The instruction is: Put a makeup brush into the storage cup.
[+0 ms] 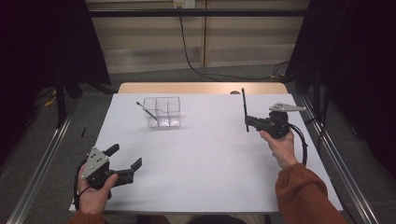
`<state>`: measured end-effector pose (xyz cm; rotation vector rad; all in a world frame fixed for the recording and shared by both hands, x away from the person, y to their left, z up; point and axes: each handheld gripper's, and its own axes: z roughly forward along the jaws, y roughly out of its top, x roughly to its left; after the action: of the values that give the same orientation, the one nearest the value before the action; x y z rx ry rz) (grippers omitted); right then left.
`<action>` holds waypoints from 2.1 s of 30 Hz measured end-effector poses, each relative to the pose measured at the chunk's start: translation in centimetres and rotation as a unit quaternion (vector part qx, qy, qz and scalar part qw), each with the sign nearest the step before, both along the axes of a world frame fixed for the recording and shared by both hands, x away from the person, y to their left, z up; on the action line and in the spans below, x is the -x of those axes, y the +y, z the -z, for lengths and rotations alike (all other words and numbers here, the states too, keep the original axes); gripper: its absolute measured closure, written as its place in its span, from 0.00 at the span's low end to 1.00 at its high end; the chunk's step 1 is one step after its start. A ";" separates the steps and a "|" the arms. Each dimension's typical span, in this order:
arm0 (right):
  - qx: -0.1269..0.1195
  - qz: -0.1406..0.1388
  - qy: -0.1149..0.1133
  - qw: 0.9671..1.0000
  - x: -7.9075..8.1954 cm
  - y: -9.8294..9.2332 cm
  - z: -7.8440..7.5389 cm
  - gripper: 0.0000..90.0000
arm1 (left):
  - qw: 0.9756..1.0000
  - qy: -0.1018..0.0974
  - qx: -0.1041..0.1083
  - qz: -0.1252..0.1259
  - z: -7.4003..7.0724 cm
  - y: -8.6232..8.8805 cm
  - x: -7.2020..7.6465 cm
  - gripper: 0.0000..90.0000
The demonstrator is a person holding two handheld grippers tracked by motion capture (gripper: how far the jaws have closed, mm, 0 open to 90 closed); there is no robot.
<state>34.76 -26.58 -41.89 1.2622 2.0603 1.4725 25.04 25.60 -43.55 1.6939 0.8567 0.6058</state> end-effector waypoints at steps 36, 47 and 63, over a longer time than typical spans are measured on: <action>-0.006 -0.102 -0.009 0.995 5.1 5.4 0.1 0.94 | 1.000 -0.003 -0.004 0.006 -0.2 -0.5 0.1 0.04; -0.008 -0.127 -0.014 0.992 6.3 7.0 0.1 0.94 | 1.000 -0.001 0.001 0.021 -0.6 -1.3 0.4 0.04; -0.004 -0.147 -0.018 0.989 6.7 8.4 0.0 0.94 | 0.999 -0.009 0.013 0.035 -2.0 -3.1 0.8 0.04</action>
<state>28.06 -18.21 -41.89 0.9557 2.2933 1.6128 24.26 22.48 -41.58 1.6857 0.7858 0.5597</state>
